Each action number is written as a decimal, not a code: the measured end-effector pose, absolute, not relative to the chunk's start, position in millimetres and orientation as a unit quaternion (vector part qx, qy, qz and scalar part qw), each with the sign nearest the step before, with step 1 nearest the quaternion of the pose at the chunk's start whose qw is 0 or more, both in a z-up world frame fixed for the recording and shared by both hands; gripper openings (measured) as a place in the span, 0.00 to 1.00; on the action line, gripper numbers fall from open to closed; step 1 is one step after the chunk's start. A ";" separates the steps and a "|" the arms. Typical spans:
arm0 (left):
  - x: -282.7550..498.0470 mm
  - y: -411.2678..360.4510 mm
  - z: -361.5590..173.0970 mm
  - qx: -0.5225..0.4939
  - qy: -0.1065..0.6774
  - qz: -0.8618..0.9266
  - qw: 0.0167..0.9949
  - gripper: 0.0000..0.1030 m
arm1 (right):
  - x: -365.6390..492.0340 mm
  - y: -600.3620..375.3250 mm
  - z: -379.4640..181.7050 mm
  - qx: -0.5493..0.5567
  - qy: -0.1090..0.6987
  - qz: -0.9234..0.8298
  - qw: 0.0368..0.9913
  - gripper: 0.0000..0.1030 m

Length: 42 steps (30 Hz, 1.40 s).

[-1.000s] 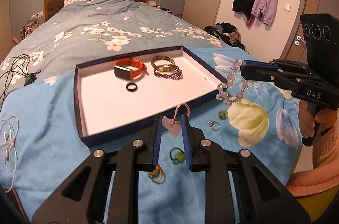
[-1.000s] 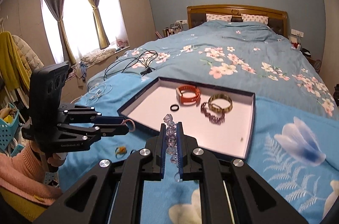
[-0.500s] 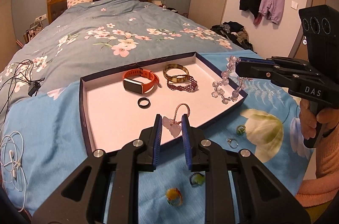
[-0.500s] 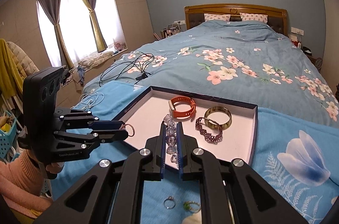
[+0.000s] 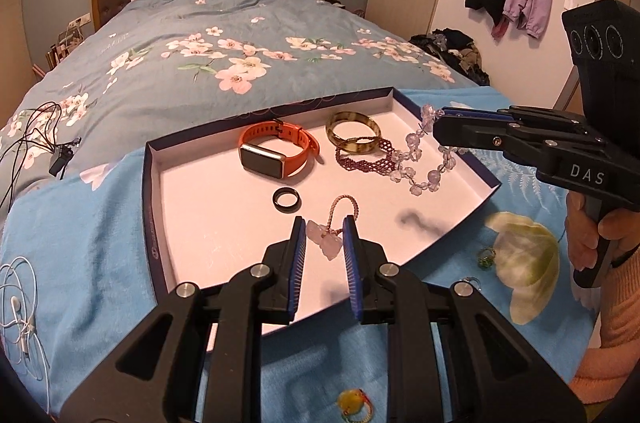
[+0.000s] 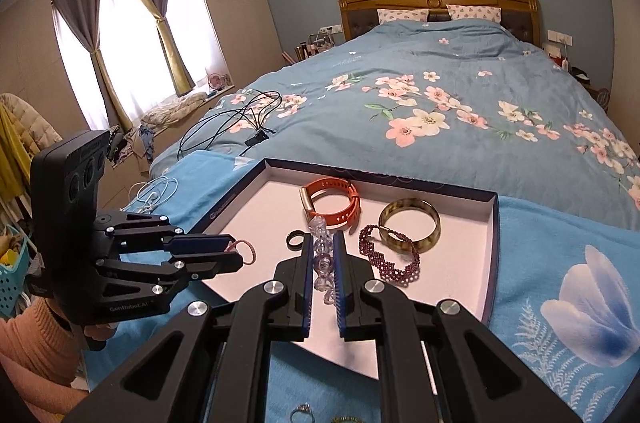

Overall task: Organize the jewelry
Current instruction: 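Carry the pendant with the left tool while the right tool carries the crystal bracelet into the box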

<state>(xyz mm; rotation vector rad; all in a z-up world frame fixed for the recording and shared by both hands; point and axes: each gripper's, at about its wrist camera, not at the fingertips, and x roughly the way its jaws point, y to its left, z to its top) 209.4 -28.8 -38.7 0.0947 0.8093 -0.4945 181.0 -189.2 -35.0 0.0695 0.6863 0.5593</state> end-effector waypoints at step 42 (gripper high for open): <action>262.2 -46.0 -75.4 0.049 0.447 -0.208 0.869 0.19 | 222.2 -199.2 -73.0 0.069 0.383 0.245 0.888 0.08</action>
